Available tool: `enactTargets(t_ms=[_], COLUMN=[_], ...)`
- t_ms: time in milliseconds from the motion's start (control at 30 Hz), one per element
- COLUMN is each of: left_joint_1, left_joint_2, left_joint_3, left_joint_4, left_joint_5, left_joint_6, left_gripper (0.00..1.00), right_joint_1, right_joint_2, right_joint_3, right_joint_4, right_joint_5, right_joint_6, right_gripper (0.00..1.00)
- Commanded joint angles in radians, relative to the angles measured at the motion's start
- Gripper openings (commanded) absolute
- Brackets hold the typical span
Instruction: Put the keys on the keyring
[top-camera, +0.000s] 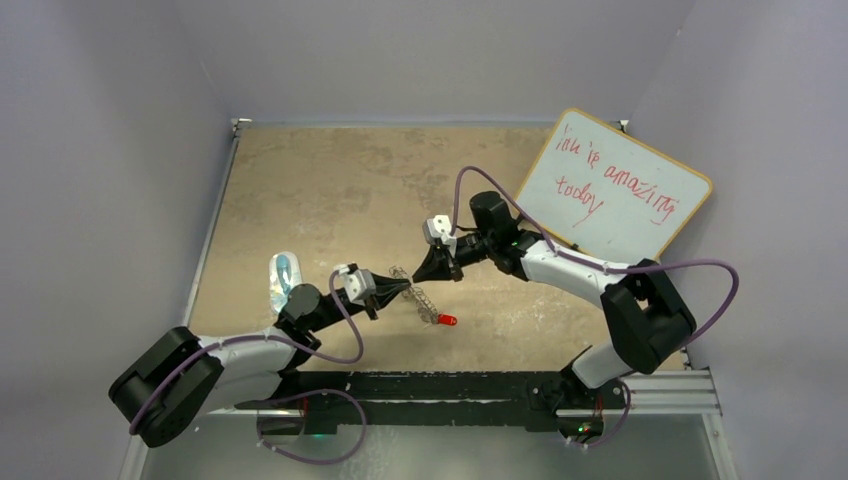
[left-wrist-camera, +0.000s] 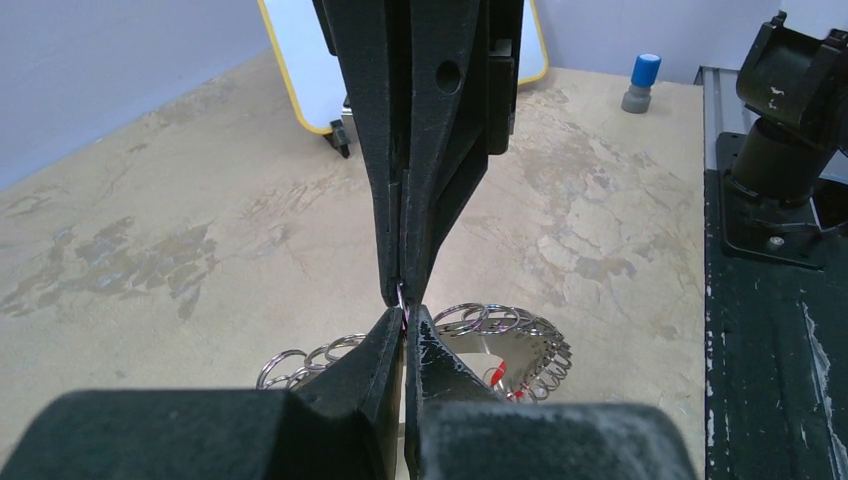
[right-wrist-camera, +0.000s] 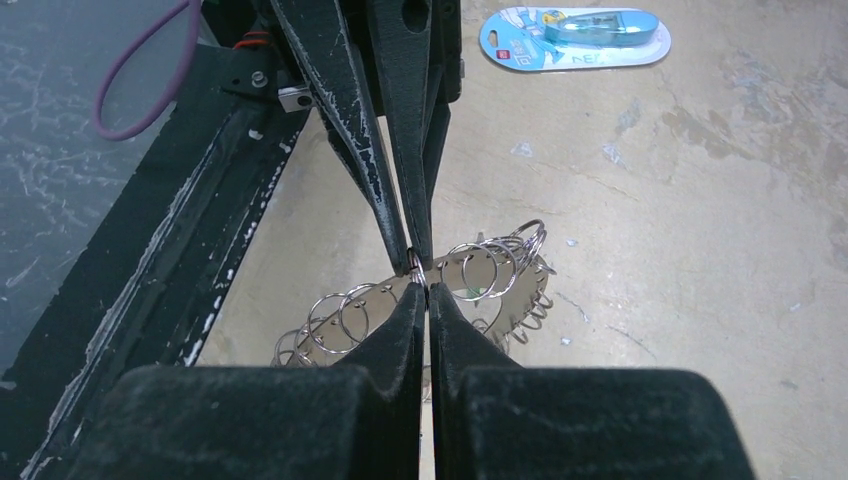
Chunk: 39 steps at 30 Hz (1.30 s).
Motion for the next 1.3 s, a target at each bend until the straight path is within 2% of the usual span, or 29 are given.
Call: enactTargets(t_ms=[0,233,300,367,467,500,833,967,1133,1200,1267], left_joint_1=[-0.004,-0.004,-0.004,-0.003,-0.004,-0.004,-0.003,-0.004,-0.003,-0.004,-0.003], left_joint_2=[-0.018,-0.055,-0.062,-0.066,-0.067,-0.066,-0.077,-0.085,-0.093,-0.096,-0.100], left_joint_3=[0.044,0.047,0.043,0.041,0.044,0.046,0.043,0.041,0.036,0.034,0.032], left_joint_4=[-0.050,-0.116,-0.116,-0.114,-0.113,-0.114,-0.098,-0.106,-0.116,-0.118,-0.123], left_joint_5=[-0.003,-0.051,-0.059,-0.060,-0.062,-0.065,-0.059,-0.062,-0.066,-0.064,-0.064], left_joint_6=[0.032,0.066,0.071,0.074,0.072,0.069,0.061,0.065,0.063,0.061,0.059], left_gripper=[0.03,0.24,0.25,0.19,0.03,0.00,0.00,0.00,0.00,0.00,0.00], right_joint_1=[0.005,0.005,0.005,0.005,0.005,0.005,0.005,0.005,0.005,0.004,0.004], right_joint_2=[-0.017,-0.058,-0.065,-0.068,-0.067,-0.068,-0.075,-0.126,-0.294,-0.365,-0.424], right_joint_3=[0.015,-0.036,-0.049,-0.054,-0.056,-0.057,-0.052,-0.100,-0.292,-0.360,-0.392], right_joint_4=[0.059,0.169,0.187,0.194,0.192,0.191,0.176,0.240,0.499,0.569,0.567], right_joint_5=[-0.008,0.021,0.026,0.027,0.029,0.030,0.050,0.120,0.388,0.510,0.623], right_joint_6=[0.069,0.155,0.166,0.172,0.175,0.176,0.180,0.236,0.410,0.480,0.540], right_gripper=[0.00,0.00,0.00,0.00,0.00,0.00,0.02,0.29,0.69,0.79,0.83])
